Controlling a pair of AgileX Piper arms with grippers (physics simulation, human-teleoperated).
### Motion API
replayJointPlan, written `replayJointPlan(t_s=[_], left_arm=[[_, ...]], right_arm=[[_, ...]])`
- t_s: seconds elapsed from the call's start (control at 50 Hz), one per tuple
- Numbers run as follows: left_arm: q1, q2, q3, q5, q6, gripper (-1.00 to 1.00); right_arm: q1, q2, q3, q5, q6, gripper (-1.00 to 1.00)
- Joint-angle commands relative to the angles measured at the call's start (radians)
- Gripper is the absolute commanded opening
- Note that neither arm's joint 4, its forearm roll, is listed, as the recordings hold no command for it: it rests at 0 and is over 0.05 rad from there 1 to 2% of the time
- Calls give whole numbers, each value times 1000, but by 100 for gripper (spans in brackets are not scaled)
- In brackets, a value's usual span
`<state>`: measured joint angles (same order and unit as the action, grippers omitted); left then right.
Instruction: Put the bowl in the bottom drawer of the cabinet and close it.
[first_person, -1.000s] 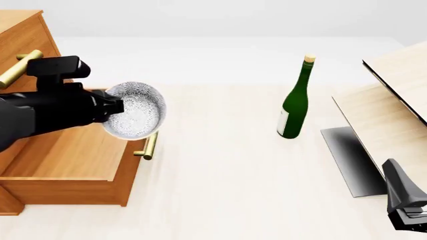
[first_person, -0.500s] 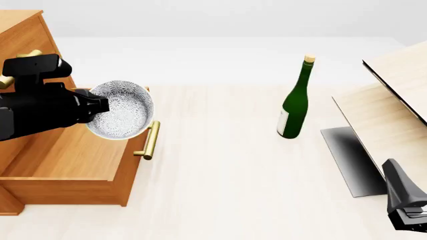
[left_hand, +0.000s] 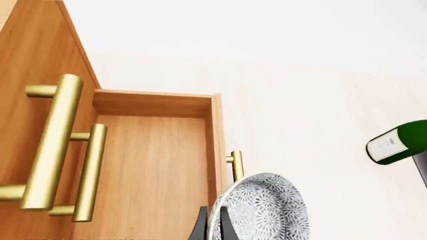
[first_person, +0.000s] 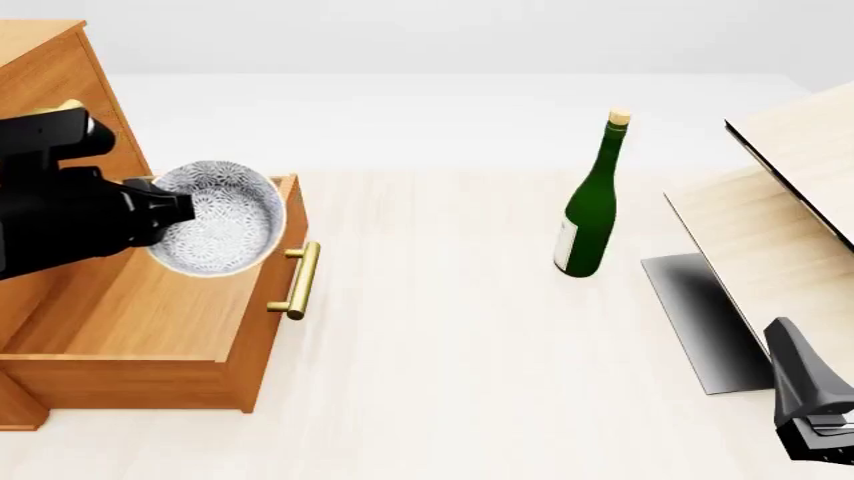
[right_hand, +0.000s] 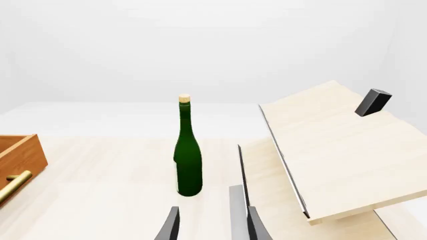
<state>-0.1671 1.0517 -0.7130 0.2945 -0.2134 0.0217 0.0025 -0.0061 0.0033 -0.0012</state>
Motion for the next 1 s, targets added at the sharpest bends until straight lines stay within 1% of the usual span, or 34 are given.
replayJointPlan(t_s=[0.02,0.26,0.78,1.0], left_arm=[[52,21,27,-27,-5,-100],[83,53,41,-55,-3,-100],[133,17,62,-37,5,-100],[154,25,92,-55,-5,-100]], right_arm=[[0,0,0,0,0,100],[0,0,0,0,0,100],[0,0,0,0,0,100],[0,0,0,0,0,100]])
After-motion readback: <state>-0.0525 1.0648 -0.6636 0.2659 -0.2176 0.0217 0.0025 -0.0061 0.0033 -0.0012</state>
